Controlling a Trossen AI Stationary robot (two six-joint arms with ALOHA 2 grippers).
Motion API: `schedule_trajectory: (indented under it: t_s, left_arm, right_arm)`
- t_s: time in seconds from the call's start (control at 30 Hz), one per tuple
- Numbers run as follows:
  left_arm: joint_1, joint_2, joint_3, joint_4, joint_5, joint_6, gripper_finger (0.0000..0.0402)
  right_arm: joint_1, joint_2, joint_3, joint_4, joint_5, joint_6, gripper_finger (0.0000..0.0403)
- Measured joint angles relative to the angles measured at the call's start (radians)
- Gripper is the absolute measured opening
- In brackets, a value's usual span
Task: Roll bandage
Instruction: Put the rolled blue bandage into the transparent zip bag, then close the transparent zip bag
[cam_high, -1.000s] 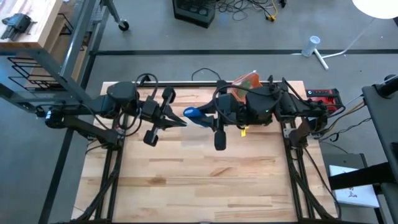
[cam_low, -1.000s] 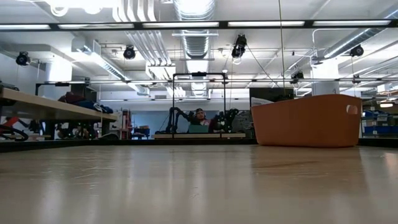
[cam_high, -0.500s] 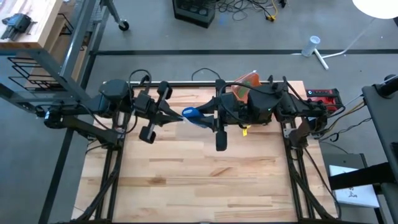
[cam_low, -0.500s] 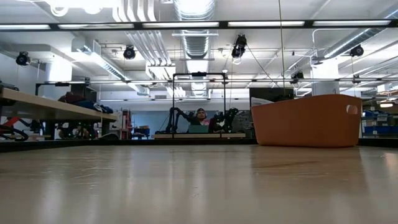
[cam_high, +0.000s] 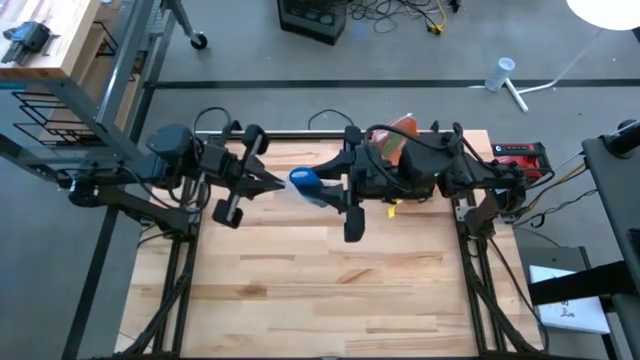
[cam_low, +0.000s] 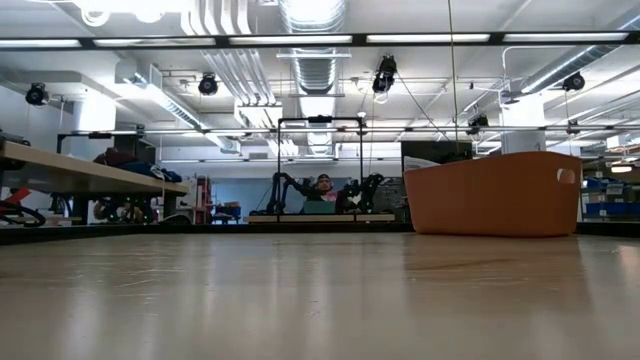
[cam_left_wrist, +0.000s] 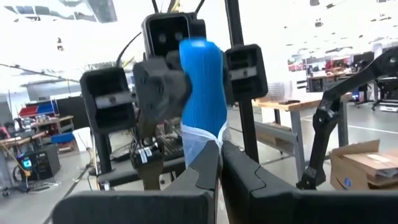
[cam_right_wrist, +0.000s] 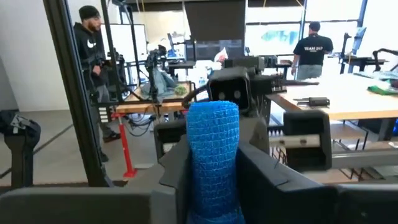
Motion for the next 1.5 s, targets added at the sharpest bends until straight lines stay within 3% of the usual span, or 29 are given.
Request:
schedule_trajectory:
  t_s: [0.3,0.47,0.7,0.9,1.5]
  left_arm:
    - [0.0,-0.02,0.0,-0.003,-0.025,0.004,0.0]
    - [0.0,-0.042,0.0,-0.003,-0.031,0.008,0.0]
    - [0.002,-0.092,0.0,-0.063,-0.164,0.063,0.0]
    - [0.001,-0.104,0.0,-0.11,-0.194,0.061,0.0]
    - [0.001,-0.105,0.0,-0.144,-0.237,0.033,0.0]
  right_arm:
    - [0.005,-0.02,-0.001,-0.014,0.0,0.018,0.0193]
    - [0.012,-0.061,0.007,-0.11,0.0,0.014,0.0247]
    - [0.03,-0.117,0.011,-0.258,0.054,0.027,0.0272]
    - [0.029,-0.117,0.011,-0.364,0.115,0.086,0.0236]
    - [0.029,-0.131,0.011,-0.435,0.113,0.091,0.0032]
